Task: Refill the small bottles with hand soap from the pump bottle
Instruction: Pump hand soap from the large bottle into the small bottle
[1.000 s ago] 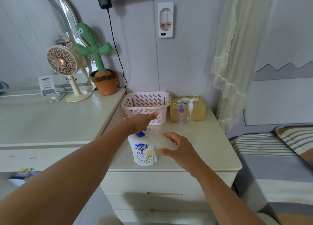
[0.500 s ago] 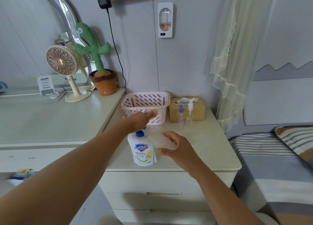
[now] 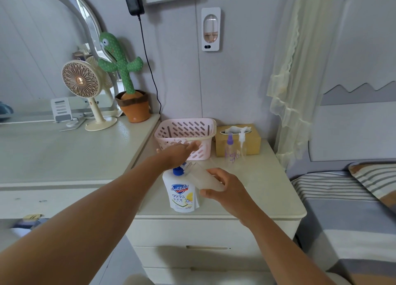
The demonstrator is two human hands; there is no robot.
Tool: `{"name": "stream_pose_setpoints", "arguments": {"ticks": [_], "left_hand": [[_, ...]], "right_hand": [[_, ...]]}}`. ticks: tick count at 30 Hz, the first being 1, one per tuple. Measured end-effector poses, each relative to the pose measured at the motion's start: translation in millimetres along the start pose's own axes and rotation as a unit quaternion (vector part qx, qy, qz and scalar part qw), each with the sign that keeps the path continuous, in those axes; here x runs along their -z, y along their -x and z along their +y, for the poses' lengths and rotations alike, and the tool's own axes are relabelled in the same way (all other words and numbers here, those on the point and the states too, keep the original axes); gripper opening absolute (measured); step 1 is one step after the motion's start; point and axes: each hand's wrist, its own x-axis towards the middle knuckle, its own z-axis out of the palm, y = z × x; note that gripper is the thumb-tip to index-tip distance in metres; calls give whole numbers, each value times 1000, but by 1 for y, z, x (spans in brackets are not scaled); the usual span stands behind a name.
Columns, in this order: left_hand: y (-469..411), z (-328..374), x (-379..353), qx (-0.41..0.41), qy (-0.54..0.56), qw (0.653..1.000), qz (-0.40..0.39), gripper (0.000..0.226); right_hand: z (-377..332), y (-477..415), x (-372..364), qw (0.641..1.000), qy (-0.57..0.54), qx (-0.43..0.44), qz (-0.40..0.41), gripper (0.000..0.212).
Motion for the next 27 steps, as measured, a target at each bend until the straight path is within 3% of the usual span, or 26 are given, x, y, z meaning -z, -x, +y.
{"name": "stream_pose_setpoints", "arguments": {"ticks": [3,5,10,20,27], "left_hand": [[3,-1,-7,0,-6,1000,-10,58],[3,-2,-8,3,-15,1000,-13,53],[6,2,3,2,-16,1000,-2,105],[9,-2,-5,4,-1,1000,-9,66],[12,7,7,12,-17,1000,-19,98]], "right_hand": [[4,0,-2,1000,2,-7,-5,42],[5,0,-2,1000,2,-5,-3,43],[1,0,-2,1000,-15,0,-3,41],[5,0,-4,1000,-8,-8,-11,46],[-2,3,-3,1000,-22,-1,-10,41]]}}
